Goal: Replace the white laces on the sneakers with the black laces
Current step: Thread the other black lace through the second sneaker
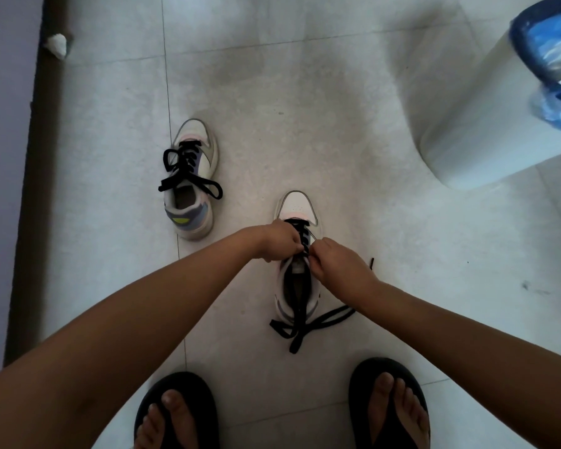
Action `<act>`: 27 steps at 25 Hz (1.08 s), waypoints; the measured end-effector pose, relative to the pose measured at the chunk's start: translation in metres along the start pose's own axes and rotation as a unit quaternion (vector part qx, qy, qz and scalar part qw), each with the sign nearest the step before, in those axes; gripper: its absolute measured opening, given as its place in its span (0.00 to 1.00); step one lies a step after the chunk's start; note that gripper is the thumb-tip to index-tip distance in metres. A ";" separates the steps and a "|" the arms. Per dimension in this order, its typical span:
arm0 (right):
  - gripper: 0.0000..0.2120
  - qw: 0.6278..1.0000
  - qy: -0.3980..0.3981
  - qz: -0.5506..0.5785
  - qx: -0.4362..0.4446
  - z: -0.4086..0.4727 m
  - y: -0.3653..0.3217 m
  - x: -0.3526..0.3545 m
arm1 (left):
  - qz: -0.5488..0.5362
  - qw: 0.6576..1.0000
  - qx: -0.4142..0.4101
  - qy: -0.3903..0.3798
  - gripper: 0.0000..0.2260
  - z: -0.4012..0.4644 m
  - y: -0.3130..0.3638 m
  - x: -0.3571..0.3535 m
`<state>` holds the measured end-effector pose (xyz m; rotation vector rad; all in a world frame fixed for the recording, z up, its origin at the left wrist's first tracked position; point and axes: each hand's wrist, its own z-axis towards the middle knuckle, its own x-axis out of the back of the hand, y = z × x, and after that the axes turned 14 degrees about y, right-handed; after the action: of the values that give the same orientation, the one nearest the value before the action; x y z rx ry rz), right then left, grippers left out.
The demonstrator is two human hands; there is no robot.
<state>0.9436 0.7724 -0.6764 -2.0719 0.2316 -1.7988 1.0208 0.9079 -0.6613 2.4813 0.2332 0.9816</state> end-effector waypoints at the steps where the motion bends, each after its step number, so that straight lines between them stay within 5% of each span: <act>1: 0.12 0.999 0.018 0.012 -0.032 -0.002 -0.002 -0.002 | 0.001 1.000 -0.003 0.005 0.12 0.000 0.000 0.000; 4: 0.10 0.995 0.014 0.001 -0.099 -0.001 -0.008 -0.005 | -0.023 1.000 0.018 0.010 0.11 -0.001 -0.002 -0.004; 8: 0.09 0.981 -0.008 -0.193 0.017 0.005 -0.019 0.008 | -0.039 0.996 0.006 0.079 0.14 -0.006 -0.001 -0.004; 10: 0.12 0.971 0.064 -0.227 0.032 0.004 -0.019 0.008 | -0.044 0.987 -0.024 0.155 0.12 -0.013 -0.002 -0.008; 14: 0.08 0.983 0.013 0.101 -0.153 0.001 0.002 0.002 | -0.037 0.935 -0.022 0.352 0.09 -0.050 -0.003 -0.042; 16: 0.09 0.957 -0.002 0.223 -0.186 -0.006 0.013 0.004 | 0.030 0.945 -0.021 0.326 0.12 -0.063 0.004 -0.062; 21: 0.11 0.974 -0.029 0.180 -0.134 -0.021 0.017 0.001 | 0.025 0.968 0.133 0.210 0.18 -0.056 0.022 -0.078; 27: 0.09 0.988 -0.002 0.098 -0.123 -0.018 0.009 -0.011 | -0.066 0.944 -0.003 0.324 0.09 -0.079 0.005 -0.078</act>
<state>0.9251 0.7645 -0.6879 -2.1283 0.6617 -1.7198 0.9097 0.9070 -0.6560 2.0212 0.5898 1.7026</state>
